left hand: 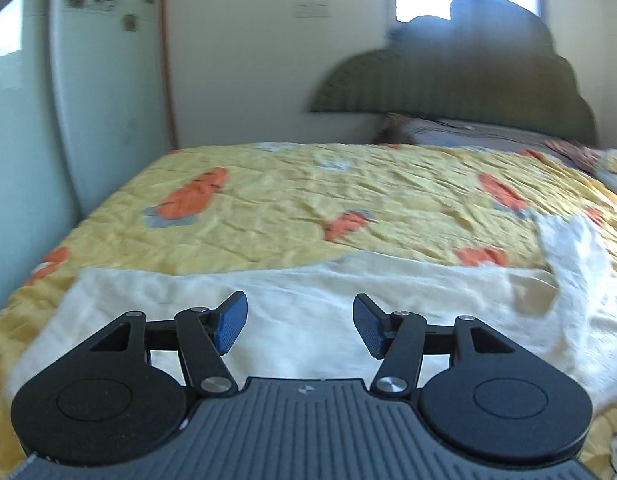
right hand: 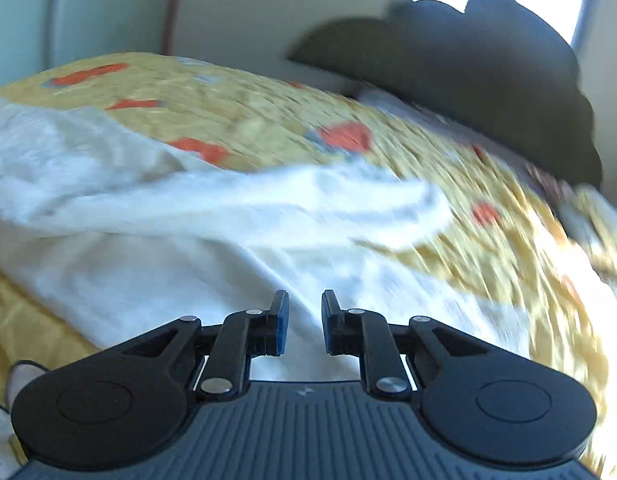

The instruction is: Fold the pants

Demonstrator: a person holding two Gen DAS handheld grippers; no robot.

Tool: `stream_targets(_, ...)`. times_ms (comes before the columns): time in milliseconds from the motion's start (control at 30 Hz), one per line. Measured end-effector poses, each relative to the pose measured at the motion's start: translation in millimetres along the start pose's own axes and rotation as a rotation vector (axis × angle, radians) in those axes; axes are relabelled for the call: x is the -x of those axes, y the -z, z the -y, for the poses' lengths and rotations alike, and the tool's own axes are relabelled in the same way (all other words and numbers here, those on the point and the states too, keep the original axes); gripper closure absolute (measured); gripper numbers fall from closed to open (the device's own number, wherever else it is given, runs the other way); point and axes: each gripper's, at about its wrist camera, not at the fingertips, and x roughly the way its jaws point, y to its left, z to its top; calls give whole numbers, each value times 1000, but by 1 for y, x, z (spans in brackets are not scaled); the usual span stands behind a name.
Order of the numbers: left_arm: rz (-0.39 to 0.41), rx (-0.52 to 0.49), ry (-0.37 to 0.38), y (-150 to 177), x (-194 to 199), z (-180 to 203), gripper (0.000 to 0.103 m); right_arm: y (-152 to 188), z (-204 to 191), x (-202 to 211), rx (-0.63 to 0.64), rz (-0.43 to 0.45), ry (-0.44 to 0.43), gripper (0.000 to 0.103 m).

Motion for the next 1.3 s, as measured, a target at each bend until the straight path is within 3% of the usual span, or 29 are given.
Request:
stream_targets(33,-8,-31,57,2,-4,14,40,9,20,-3,-100,-25,-11,83)
stream_targets(67,-12,-58,107,4,-7,28,40,17,34,2,-195,-1,-30,75)
stream_targets(100,-18,-78,147,4,-9,39,40,17,42,6,-256,7,-15,74)
stream_targets(200,-42,-122,287,13,-15,75,40,-8,30,16,-172,106,156,74)
stream_targets(233,-54,-135,329,15,-17,84,40,-23,23,16,-144,136,158,74)
stream_targets(333,-75,-168,398,24,-23,110,40,-71,5,-1,-102,213,53,70)
stream_targets(400,-86,-185,414,31,-25,123,40,-104,-10,-28,-81,220,18,47)
stream_targets(467,-102,-192,433,35,-30,130,40,-134,-21,-64,-83,191,-4,41)
stream_targets(567,-123,-198,454,42,-35,136,40,-160,-25,-124,-151,76,-5,41)
stream_targets(667,-139,-204,455,47,-41,140,40,-168,-18,-176,-200,-54,78,41)
stream_targets(733,-139,-207,452,49,-44,142,41,-168,-13,-190,-227,-81,82,41)
stream_targets(800,-129,-224,436,50,-45,145,41,-169,-9,-196,-240,-77,66,47)
stream_targets(833,-126,-235,427,50,-42,147,42,-169,-7,-195,-240,-70,57,59)
stream_targets(867,-124,-244,422,50,-42,149,46,-170,-4,-193,-249,-62,51,85)
stream_targets(900,-121,-252,417,50,-42,151,55,-169,-1,-189,-264,-47,50,91)
stream_targets(1033,-103,-277,380,50,-42,156,74,-158,25,-152,-404,79,5,96)
stream_targets(1133,-89,-284,374,50,-39,156,81,-133,54,-106,-541,192,-33,96)
stream_targets(1300,-72,-324,361,54,-37,163,81,-57,111,-21,-785,312,-63,96)
